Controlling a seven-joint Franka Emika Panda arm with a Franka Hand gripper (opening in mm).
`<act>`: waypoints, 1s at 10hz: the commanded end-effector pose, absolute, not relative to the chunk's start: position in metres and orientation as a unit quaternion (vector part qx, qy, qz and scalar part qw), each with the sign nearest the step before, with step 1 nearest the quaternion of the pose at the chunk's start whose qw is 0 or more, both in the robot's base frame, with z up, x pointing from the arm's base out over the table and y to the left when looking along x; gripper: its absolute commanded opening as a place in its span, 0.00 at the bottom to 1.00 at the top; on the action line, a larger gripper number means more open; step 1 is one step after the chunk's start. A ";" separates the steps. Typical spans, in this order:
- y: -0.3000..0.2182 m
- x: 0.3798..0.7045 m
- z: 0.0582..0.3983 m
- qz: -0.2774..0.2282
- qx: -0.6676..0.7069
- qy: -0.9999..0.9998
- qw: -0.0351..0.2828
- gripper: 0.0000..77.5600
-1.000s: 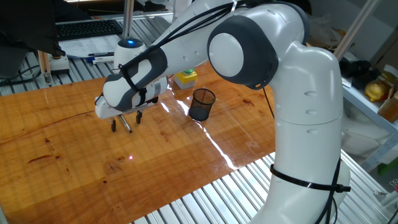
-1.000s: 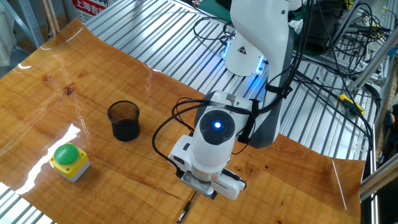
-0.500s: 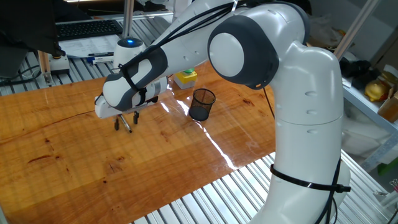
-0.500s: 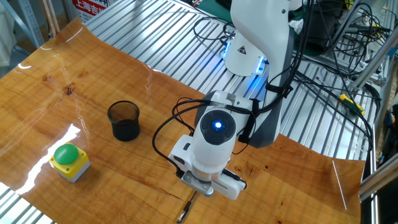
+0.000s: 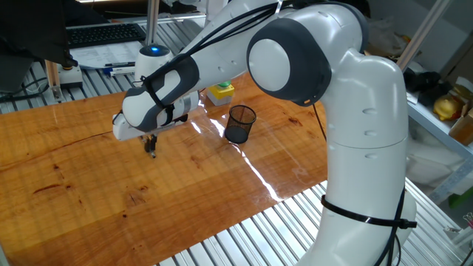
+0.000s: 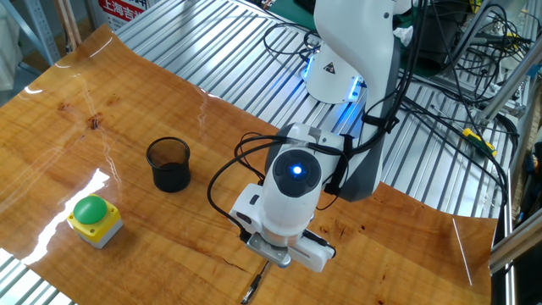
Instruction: Put the pen into the pen holder
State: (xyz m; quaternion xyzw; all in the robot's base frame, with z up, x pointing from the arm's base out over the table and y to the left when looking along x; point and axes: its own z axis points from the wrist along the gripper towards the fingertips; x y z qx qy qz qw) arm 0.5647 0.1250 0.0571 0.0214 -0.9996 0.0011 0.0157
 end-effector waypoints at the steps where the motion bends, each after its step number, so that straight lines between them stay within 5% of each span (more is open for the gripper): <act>1: 0.125 0.566 0.060 0.003 0.020 -1.000 0.014 0.02; 10: 0.128 0.570 0.083 -0.005 0.013 -0.999 0.031 0.02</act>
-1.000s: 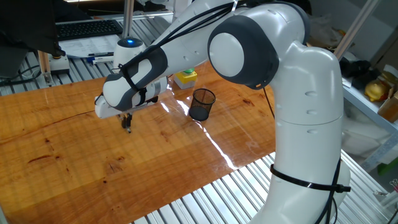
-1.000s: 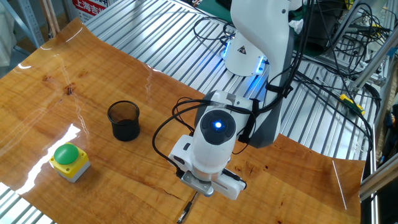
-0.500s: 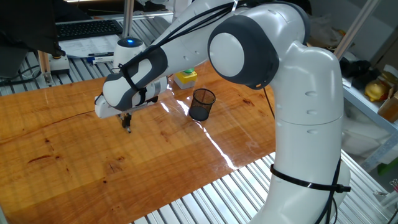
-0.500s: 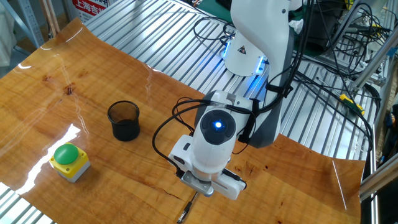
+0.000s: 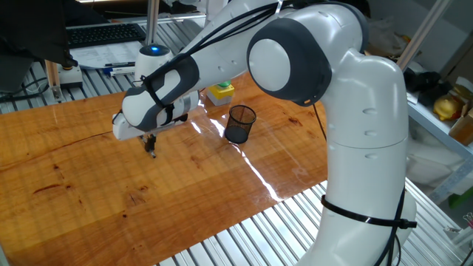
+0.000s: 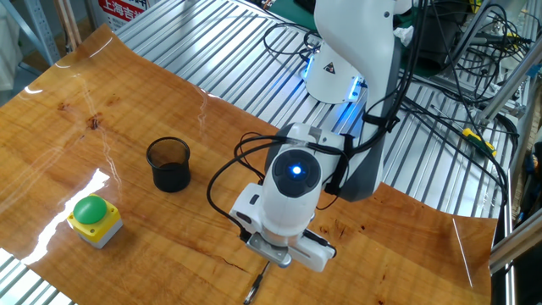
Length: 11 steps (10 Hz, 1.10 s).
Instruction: Put the pen into the pen holder
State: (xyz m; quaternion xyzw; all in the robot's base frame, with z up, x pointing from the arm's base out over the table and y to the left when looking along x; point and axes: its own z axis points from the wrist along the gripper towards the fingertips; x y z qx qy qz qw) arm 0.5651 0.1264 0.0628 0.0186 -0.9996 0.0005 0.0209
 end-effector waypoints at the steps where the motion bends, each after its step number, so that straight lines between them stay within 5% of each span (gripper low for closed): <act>1: 0.127 0.571 0.088 -0.005 0.014 -0.999 0.033 0.02; 8: 0.119 0.571 0.131 -0.004 -0.001 -0.999 0.052 0.02; 11: 0.097 0.560 0.174 0.000 -0.042 -0.996 0.080 0.02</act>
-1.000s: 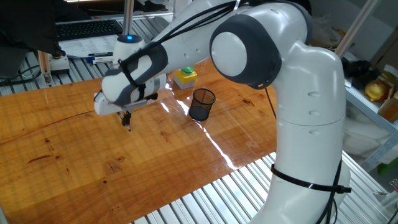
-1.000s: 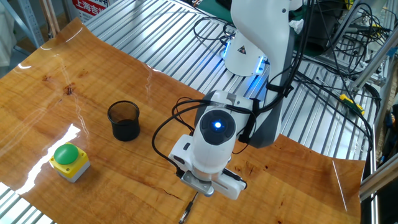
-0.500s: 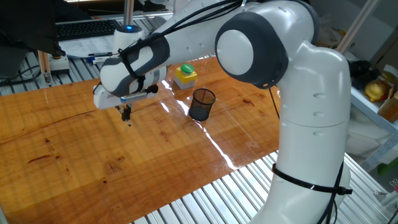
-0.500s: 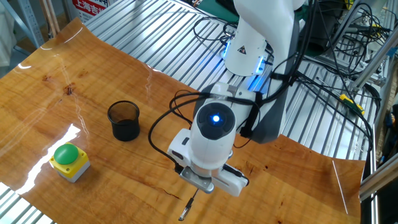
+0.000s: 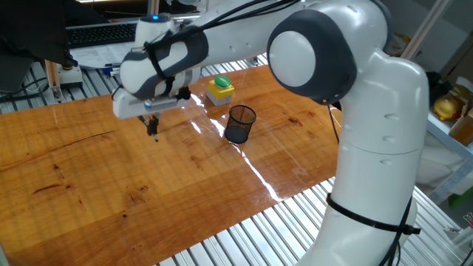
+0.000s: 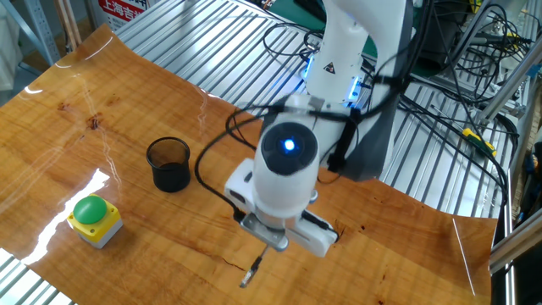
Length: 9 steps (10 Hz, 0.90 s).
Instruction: Put the pen into the pen holder
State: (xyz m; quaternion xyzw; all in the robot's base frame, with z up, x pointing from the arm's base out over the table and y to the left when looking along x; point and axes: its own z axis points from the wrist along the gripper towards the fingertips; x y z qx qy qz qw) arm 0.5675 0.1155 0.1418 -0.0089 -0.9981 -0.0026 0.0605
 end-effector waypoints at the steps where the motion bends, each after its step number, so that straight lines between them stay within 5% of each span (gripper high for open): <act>1: 0.092 0.557 0.184 0.000 -0.054 -0.995 0.082 0.02; 9: 0.040 0.543 0.216 -0.020 -0.129 -0.985 0.111 0.02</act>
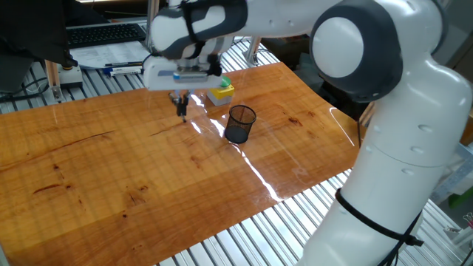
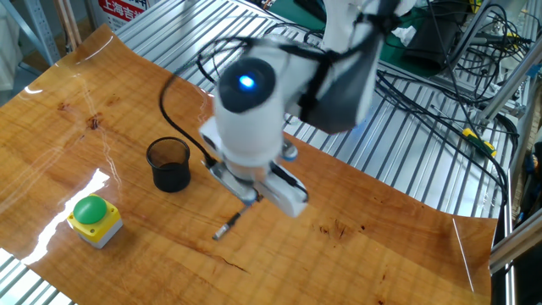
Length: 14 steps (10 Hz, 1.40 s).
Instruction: Put the pen into the pen holder
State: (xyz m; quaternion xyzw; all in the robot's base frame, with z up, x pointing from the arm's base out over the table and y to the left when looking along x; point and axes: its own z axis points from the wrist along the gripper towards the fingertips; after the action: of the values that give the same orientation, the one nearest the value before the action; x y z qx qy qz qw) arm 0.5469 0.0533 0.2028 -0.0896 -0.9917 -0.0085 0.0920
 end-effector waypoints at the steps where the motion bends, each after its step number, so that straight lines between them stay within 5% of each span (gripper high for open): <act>1: 0.035 0.540 0.223 -0.020 -0.145 -0.982 0.115 0.02; 8: 0.017 0.533 0.243 -0.058 -0.250 -0.953 0.162 0.02; 14: 0.004 0.528 0.252 -0.059 -0.281 -0.944 0.166 0.02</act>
State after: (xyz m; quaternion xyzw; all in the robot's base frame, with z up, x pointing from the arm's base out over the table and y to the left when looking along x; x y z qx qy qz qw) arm 0.5297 0.0109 0.2442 -0.2637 -0.9498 -0.0536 0.1595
